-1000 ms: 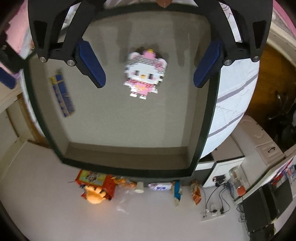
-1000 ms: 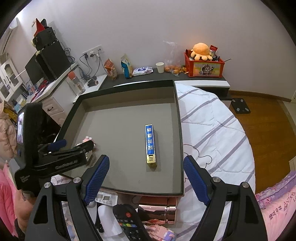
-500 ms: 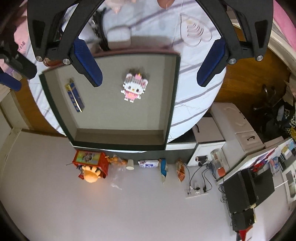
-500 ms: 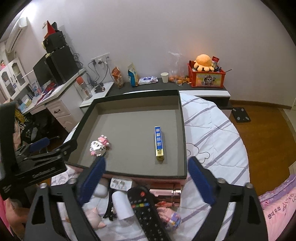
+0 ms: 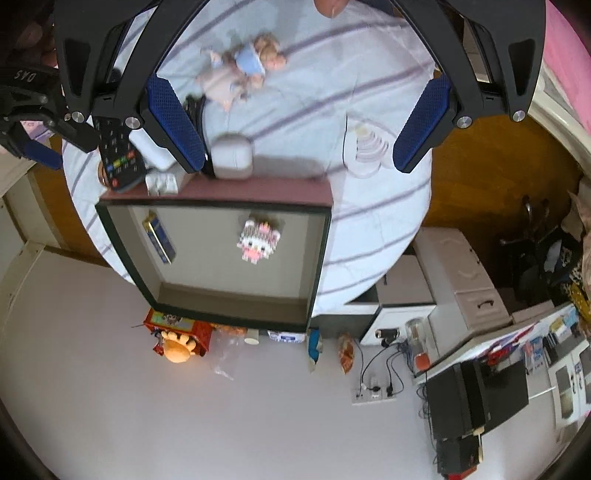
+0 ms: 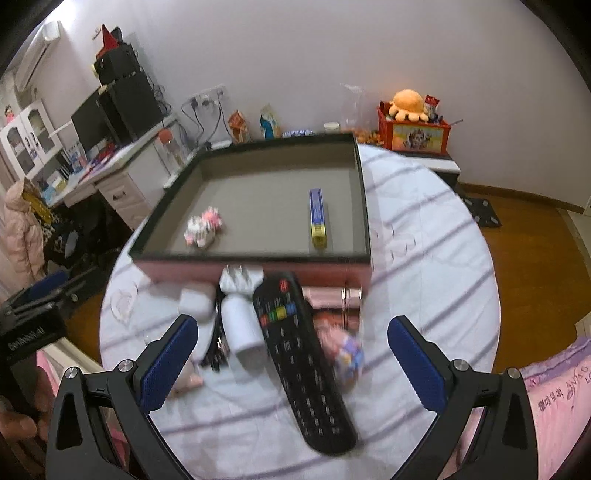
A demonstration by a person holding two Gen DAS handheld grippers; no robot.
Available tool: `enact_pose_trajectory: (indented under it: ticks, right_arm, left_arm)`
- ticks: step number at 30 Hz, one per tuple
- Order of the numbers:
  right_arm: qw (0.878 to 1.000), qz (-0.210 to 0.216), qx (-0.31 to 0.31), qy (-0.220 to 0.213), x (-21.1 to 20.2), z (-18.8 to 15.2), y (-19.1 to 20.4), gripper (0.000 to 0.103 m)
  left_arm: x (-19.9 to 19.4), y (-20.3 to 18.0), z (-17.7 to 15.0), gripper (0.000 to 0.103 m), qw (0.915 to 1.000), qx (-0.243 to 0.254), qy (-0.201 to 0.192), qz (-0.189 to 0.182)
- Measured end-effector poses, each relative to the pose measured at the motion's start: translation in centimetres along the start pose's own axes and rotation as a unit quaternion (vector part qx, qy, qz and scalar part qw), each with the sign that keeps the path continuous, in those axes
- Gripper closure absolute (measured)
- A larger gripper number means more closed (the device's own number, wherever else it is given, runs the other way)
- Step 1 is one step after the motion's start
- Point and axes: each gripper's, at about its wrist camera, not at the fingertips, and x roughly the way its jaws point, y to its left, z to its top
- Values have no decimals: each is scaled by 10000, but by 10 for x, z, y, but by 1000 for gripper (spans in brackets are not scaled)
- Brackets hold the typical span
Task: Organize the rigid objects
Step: 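Reach the right gripper to the black TV remote and grasp it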
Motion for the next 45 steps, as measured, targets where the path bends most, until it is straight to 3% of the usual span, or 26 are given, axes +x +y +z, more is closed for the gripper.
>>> enact_pose_trajectory:
  ticks: [10, 20, 26, 28, 32, 34, 38, 45]
  right_arm:
    - [9994, -315, -116, 127, -4, -22, -4, 0]
    - [9957, -749, -451, 312, 20, -42, 1, 1]
    - [9920, -1003, -698, 308, 34, -46, 9, 17]
    - [9908, -1072, -721, 392, 41, -47, 9, 35]
    - [9875, -1236, -842, 496, 53, -52, 9, 44]
    - [9899, -1106, -743, 480, 50, -53, 7, 58]
    - [9930, -866, -663, 449, 41, -51, 5, 63]
    - [9977, -375, -399, 409, 27, -49, 2, 64]
  left_arm:
    - [-13, -10, -17, 0, 10000, 77, -25, -22]
    - [-3, -13, -28, 0, 9998, 73, 180, -62]
    - [3, -9, -30, 0, 9997, 18, 253, -64]
    - [6, -8, -30, 0, 9996, 4, 289, -68]
    - [10, -8, -31, 0, 9994, 9, 333, -67]
    - [11, -9, -32, 0, 9994, 12, 342, -61]
    - [11, -9, -32, 0, 9994, 6, 339, -74]
    - [11, -12, -33, 0, 9995, 49, 317, -78]
